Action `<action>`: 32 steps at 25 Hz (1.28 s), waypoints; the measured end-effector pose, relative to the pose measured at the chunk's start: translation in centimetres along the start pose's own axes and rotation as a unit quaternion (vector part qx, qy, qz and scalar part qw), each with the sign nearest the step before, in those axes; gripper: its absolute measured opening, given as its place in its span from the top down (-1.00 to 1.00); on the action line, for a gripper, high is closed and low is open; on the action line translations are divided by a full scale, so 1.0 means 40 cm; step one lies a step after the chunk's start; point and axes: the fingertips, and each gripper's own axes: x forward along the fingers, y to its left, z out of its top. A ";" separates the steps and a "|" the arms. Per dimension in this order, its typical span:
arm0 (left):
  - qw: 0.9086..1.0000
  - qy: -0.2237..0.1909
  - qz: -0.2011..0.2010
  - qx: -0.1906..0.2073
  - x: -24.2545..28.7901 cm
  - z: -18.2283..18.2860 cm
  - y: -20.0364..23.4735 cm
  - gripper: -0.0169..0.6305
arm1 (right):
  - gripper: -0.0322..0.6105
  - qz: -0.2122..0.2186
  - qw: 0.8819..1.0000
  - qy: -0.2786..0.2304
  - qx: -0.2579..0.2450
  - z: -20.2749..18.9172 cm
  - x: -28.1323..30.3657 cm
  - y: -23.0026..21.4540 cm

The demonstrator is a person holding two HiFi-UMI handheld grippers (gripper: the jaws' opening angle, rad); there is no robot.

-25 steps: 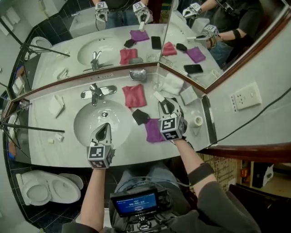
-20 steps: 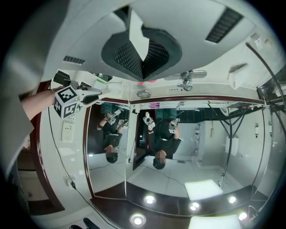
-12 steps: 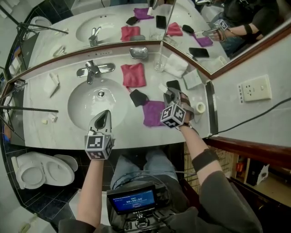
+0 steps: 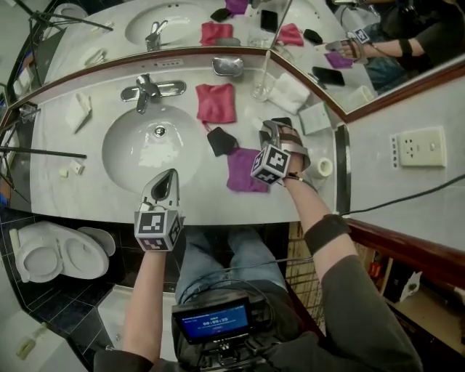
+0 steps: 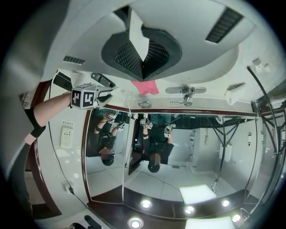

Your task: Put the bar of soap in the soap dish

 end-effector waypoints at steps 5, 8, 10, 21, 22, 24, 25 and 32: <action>1.000 0.000 0.012 -0.015 -0.003 -0.034 -0.004 0.95 | 0.52 0.013 0.999 0.003 -0.044 0.006 0.042 0.015; 1.000 -0.001 0.021 -0.020 -0.002 -0.039 0.000 0.95 | 0.52 0.022 0.999 0.007 -0.049 -0.004 0.067 0.023; 0.999 0.000 0.027 -0.025 -0.006 -0.045 0.004 0.95 | 0.52 0.022 0.998 0.007 -0.055 -0.008 0.076 0.022; 0.999 -0.001 0.036 -0.026 -0.004 -0.027 0.012 0.95 | 0.35 0.086 0.994 0.006 -0.065 -0.021 0.092 0.096; 0.999 -0.002 0.036 -0.026 -0.004 -0.024 0.011 0.95 | 0.35 0.091 0.994 0.005 -0.064 -0.023 0.089 0.102; 0.999 -0.003 0.035 -0.026 -0.004 -0.016 0.011 0.95 | 0.34 0.094 0.994 0.005 -0.061 -0.028 0.084 0.108; 0.999 -0.004 0.035 -0.025 -0.005 -0.014 0.012 0.95 | 0.34 0.094 0.994 0.005 -0.060 -0.030 0.081 0.108; 0.999 -0.009 0.032 -0.020 -0.008 0.008 0.012 0.95 | 0.34 0.089 0.995 0.002 -0.039 -0.030 0.064 0.089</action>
